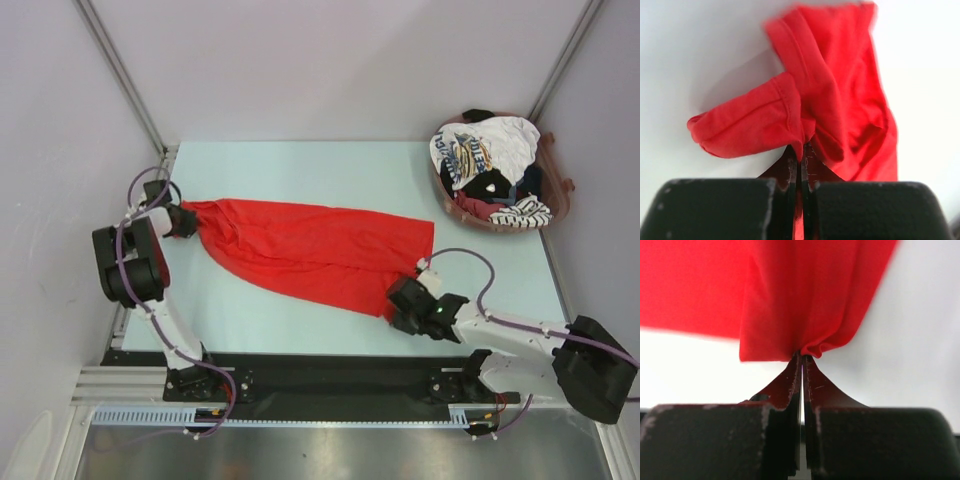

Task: Fold and stack the tank tops
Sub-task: Fold the tank top

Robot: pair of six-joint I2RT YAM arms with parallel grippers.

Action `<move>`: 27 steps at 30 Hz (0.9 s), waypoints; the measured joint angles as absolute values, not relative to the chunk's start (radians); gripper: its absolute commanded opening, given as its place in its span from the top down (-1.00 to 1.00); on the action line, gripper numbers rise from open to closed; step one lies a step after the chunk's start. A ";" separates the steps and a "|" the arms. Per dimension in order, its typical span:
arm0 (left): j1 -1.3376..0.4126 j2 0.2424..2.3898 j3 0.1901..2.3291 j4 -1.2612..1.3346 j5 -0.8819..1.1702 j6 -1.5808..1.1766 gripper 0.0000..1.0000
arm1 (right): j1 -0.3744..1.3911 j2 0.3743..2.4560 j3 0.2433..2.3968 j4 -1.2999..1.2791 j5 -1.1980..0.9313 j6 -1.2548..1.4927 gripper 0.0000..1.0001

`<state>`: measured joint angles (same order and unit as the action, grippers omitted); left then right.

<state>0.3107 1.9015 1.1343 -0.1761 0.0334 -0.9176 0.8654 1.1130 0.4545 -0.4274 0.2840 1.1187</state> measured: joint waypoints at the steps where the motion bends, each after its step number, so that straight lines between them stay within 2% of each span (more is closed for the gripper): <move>1: 0.286 1.937 1.187 -0.198 0.036 -0.918 0.99 | 0.912 1.128 0.464 -0.429 0.292 1.136 1.00; 7: 0.138 2.128 1.483 -0.304 0.058 -0.928 0.99 | 1.233 1.361 0.630 -0.421 0.307 1.218 1.00; 9: 0.086 2.195 1.588 -0.333 0.059 -0.928 1.00 | 1.303 1.462 0.720 -0.422 0.308 1.215 0.70; 10: 0.063 2.225 1.637 -0.355 0.059 -0.926 0.99 | 1.326 1.510 0.766 -0.418 0.304 1.204 0.61; 11: 0.044 2.252 1.684 -0.371 0.060 -0.926 0.96 | 1.343 1.544 0.800 -0.405 0.290 1.189 0.29; 15: 0.002 2.312 1.782 -0.406 0.084 -0.915 0.92 | 1.371 1.560 0.825 -0.356 0.251 1.111 -0.11; 21: 0.051 2.314 1.787 -0.428 0.113 -0.903 0.93 | 1.306 1.414 0.820 -0.362 0.236 0.947 -0.13; 27: 0.173 2.244 1.663 -0.374 0.134 -0.900 0.91 | 1.003 1.353 0.900 -0.339 0.111 0.708 -0.11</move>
